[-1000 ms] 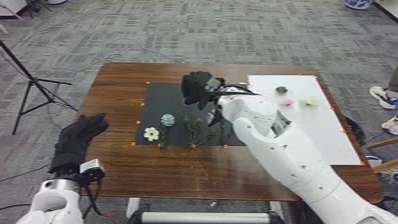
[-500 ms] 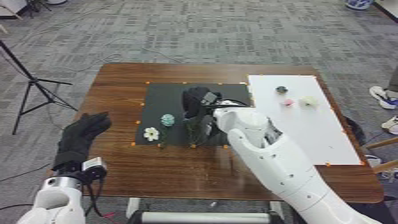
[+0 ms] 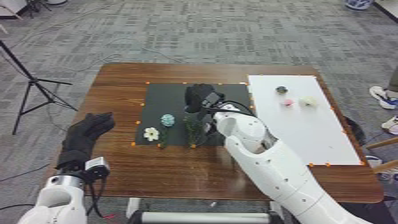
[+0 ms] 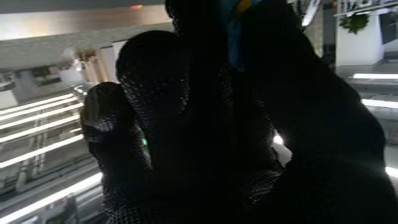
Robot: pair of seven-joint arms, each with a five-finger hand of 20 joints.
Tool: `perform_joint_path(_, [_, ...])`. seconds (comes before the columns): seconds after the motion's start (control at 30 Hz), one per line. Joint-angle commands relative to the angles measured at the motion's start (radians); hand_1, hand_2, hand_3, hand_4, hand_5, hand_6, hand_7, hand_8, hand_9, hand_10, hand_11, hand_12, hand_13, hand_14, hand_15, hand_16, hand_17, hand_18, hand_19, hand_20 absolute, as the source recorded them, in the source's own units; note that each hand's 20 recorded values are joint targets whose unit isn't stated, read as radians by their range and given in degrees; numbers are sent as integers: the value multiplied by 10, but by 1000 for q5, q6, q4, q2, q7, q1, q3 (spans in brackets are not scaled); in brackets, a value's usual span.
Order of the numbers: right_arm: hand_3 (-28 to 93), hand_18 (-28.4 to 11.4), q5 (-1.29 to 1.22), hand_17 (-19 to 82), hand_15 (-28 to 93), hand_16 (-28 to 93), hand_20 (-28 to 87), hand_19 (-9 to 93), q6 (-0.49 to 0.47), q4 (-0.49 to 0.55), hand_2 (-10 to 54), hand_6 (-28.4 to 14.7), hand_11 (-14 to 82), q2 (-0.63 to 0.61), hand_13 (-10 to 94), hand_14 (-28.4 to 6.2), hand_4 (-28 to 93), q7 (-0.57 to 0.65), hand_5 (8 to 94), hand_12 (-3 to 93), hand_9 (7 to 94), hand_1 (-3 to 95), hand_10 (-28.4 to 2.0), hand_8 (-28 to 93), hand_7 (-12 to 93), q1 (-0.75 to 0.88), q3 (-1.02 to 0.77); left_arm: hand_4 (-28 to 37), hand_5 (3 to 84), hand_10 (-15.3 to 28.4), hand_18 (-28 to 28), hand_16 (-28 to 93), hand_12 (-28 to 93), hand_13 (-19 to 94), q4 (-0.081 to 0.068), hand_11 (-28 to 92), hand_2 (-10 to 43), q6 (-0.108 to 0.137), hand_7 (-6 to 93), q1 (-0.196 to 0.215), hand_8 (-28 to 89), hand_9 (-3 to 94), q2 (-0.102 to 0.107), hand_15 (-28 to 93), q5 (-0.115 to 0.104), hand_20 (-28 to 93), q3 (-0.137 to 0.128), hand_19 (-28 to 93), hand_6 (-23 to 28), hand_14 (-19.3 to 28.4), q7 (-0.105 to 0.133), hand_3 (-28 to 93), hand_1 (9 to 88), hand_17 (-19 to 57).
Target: Arrange flowers
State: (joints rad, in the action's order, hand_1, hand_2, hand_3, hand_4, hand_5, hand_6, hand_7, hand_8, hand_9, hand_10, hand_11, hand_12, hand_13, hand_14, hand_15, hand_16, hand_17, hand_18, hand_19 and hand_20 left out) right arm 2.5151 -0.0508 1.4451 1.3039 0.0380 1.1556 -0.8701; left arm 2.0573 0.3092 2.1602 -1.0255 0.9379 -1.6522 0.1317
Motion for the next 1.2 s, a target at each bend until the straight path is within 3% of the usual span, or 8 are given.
perform_joint_path(0.03, [612, -228, 23, 394, 584, 360, 550, 830, 11, -24, -92, 49, 77, 18, 771, -89, -234, 16, 794, 193, 895, 555, -76, -5, 227, 9, 2, -283, 508, 140, 89, -11, 131, 377, 0, 221, 149, -14, 172, -1, -71, 494, -2, 212, 4, 130, 2, 67, 27, 174, -2, 675, 218, 42])
perform_joint_path(0.47, [607, -232, 31, 395, 578, 361, 547, 834, -78, -13, -64, 45, 75, 19, 771, -90, -220, 33, 761, 144, 843, 547, -78, -26, 206, -1, 1, -283, 508, 139, 89, -11, 132, 378, 2, 222, 148, -9, 171, 0, -70, 494, -5, 214, 3, 129, 2, 67, 27, 173, 5, 677, 218, 42])
perform_joint_path(0.7, [636, -236, 17, 376, 590, 358, 545, 832, -127, 5, -78, 4, 108, 6, 739, -99, -194, 46, 676, 104, 732, 481, -110, -19, 195, -12, -2, -283, 509, 140, 89, -11, 132, 377, 1, 222, 146, -10, 171, -3, -70, 494, -5, 212, 6, 129, 1, 67, 27, 174, -4, 678, 220, 42])
perform_joint_path(0.83, [667, -235, 14, 371, 598, 350, 544, 832, -141, 12, -85, 3, 105, 0, 726, -99, -200, 44, 641, 103, 697, 457, -115, -35, 192, -18, 0, -283, 508, 139, 89, -11, 132, 377, 3, 222, 144, -10, 171, 1, -70, 494, -7, 213, 6, 129, -1, 67, 27, 173, -5, 679, 222, 42])
perform_joint_path(1.2, [688, -235, -38, 366, 610, 335, 544, 831, -154, 62, -86, 9, 99, -43, 718, -101, -189, 65, 608, 103, 674, 429, -125, -123, 199, -57, 8, -283, 507, 138, 89, -11, 132, 376, 5, 222, 135, -10, 172, 6, -71, 494, -10, 211, 9, 130, 2, 66, 26, 173, -4, 680, 229, 42])
